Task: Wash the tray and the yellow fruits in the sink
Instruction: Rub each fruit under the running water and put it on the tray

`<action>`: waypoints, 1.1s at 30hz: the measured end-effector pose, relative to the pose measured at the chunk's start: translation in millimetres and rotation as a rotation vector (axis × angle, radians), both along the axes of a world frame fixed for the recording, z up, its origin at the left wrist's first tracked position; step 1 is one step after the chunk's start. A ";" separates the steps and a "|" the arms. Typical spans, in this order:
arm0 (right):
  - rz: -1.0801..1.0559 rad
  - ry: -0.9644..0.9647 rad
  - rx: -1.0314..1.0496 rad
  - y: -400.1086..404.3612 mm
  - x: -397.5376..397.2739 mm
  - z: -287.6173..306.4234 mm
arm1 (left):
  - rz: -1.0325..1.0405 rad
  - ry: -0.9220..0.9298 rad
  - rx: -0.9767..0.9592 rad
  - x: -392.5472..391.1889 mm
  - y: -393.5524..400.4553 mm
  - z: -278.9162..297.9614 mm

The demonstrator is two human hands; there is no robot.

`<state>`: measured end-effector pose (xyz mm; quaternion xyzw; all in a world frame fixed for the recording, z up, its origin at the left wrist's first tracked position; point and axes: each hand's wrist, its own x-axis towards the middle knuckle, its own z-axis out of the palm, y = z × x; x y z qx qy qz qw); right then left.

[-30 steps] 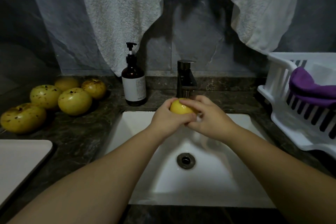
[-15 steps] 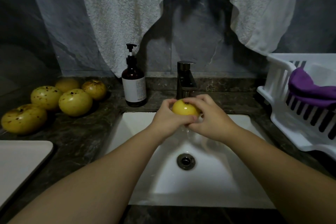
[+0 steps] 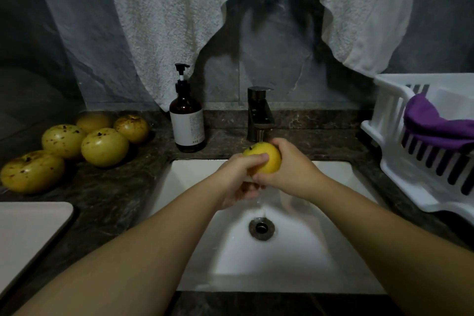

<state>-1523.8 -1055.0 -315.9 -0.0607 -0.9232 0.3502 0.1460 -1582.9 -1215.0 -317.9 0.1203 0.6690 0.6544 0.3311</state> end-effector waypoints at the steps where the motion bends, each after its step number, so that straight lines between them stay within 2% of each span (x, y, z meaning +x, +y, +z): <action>1: 0.036 0.003 0.072 0.0 1.0 -0.5 | -0.014 0.022 -0.050 0.4 -0.4 -1.3; 3: 0.093 0.011 0.137 1.0 0.9 -1.5 | 0.004 0.036 -0.058 0.1 0.0 -3.8; 4: 0.097 0.015 0.095 1.5 0.0 -1.0 | 0.022 0.022 -0.016 -0.9 0.3 -4.2; 8: 0.112 -0.021 -0.447 1.3 1.4 5.1 | 0.097 -0.022 0.171 -4.5 2.4 -1.1; 9: 0.115 -0.032 -0.491 1.9 3.0 5.3 | 0.079 -0.023 0.168 -5.2 3.5 -1.7; 12: 0.082 -0.002 -0.348 4.2 7.9 2.9 | -0.003 -0.043 0.086 -2.1 3.9 -1.8; 14: 0.098 0.010 -0.249 3.5 7.4 3.6 | -0.009 -0.054 0.102 -3.0 3.6 -3.6; 16: 0.139 -0.032 -0.359 1.7 6.0 5.2 | 0.036 -0.037 0.134 -3.9 4.1 -4.8; 18: 0.092 -0.123 -0.529 -0.9 6.1 7.7 | 0.071 0.008 0.132 -3.4 4.9 -5.8; 21: -0.047 -0.273 -0.558 -8.1 4.7 8.2 | 0.094 0.060 0.132 -2.7 8.2 -7.5; 24: -0.075 -0.221 -0.640 -13.9 -1.2 2.9 | 0.100 0.064 0.094 -0.1 9.9 -4.6; 27: -0.052 -0.149 -0.616 -14.5 -0.6 0.2 | 0.091 0.047 0.068 -0.7 9.2 -2.4; 31: -0.060 -0.234 -0.863 -17.3 0.6 -0.6 | 0.131 0.120 0.040 -3.1 11.5 -3.5; 33: -0.092 -0.210 -0.884 -19.0 -2.4 -0.2 | 0.189 0.165 0.015 -3.5 11.8 -3.3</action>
